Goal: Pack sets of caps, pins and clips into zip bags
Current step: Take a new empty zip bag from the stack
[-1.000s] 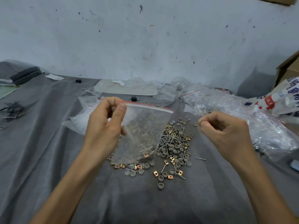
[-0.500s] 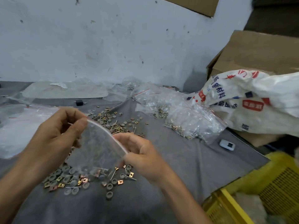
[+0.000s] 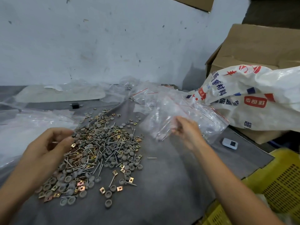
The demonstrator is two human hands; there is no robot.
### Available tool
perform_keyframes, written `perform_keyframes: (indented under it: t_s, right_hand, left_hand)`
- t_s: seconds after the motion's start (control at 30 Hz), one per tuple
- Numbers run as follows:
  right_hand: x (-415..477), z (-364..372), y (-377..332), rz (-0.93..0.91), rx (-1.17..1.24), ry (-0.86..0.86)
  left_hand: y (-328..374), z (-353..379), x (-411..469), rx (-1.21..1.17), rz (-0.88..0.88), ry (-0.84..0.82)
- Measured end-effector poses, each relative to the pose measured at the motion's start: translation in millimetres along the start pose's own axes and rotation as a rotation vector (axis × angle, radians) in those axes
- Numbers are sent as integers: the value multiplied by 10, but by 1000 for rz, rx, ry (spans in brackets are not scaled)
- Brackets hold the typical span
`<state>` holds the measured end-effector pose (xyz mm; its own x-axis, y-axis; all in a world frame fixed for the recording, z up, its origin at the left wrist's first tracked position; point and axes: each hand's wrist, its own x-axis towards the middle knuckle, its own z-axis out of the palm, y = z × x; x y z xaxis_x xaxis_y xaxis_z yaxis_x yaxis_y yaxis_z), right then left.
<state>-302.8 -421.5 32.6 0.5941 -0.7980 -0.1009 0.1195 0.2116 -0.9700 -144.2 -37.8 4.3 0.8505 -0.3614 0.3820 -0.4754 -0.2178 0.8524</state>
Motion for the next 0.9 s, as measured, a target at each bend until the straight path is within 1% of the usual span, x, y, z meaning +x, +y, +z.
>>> perform_keyframes:
  t_s: [0.1, 0.2, 0.3, 0.37, 0.4, 0.43, 0.53, 0.6, 0.63, 0.7, 0.77, 0.8, 0.83, 0.9]
  right_hand:
    - [448, -395, -9, 48, 110, 271]
    - [652, -677, 123, 65, 53, 459]
    - [669, -675, 290, -22, -68, 538]
    - [583, -566, 430, -82, -241, 543]
    - [498, -472, 502, -118, -306, 499]
    - [391, -355, 585, -159, -350, 409]
    - [-11, 22, 821, -301, -536, 60]
    - [-277, 292, 908, -404, -660, -138]
    - [-385, 425, 944, -450, -715, -230]
    - [-536, 669, 1009, -506, -816, -382]
    - [-612, 861, 1064, -542, -887, -463]
    - [-632, 924, 1080, -553, -896, -480]
    - [-645, 970, 1091, -564, -893, -484]
    - [-684, 1009, 1109, -564, -885, -477]
  left_hand:
    - [-289, -120, 15, 62, -53, 54]
    - [-522, -165, 45, 115, -90, 86]
    - [-644, -189, 119, 186, -120, 110]
    - [-639, -229, 161, 247, -152, 158]
    - [-624, -248, 188, 281, -168, 184]
    - [-620, -270, 226, 315, -179, 198]
    - [-663, -305, 398, 451, -186, 210]
    - [-721, -306, 533, 564, -173, 219]
    - [-755, -296, 604, 618, -177, 198]
    - [-844, -263, 729, 746, -234, 68]
    - [-950, -219, 813, 878, -318, -73]
    - [-994, -206, 836, 917, -331, -95]
    - [-1026, -198, 861, 931, -311, -74]
    - [-1054, -207, 899, 901, -269, 20]
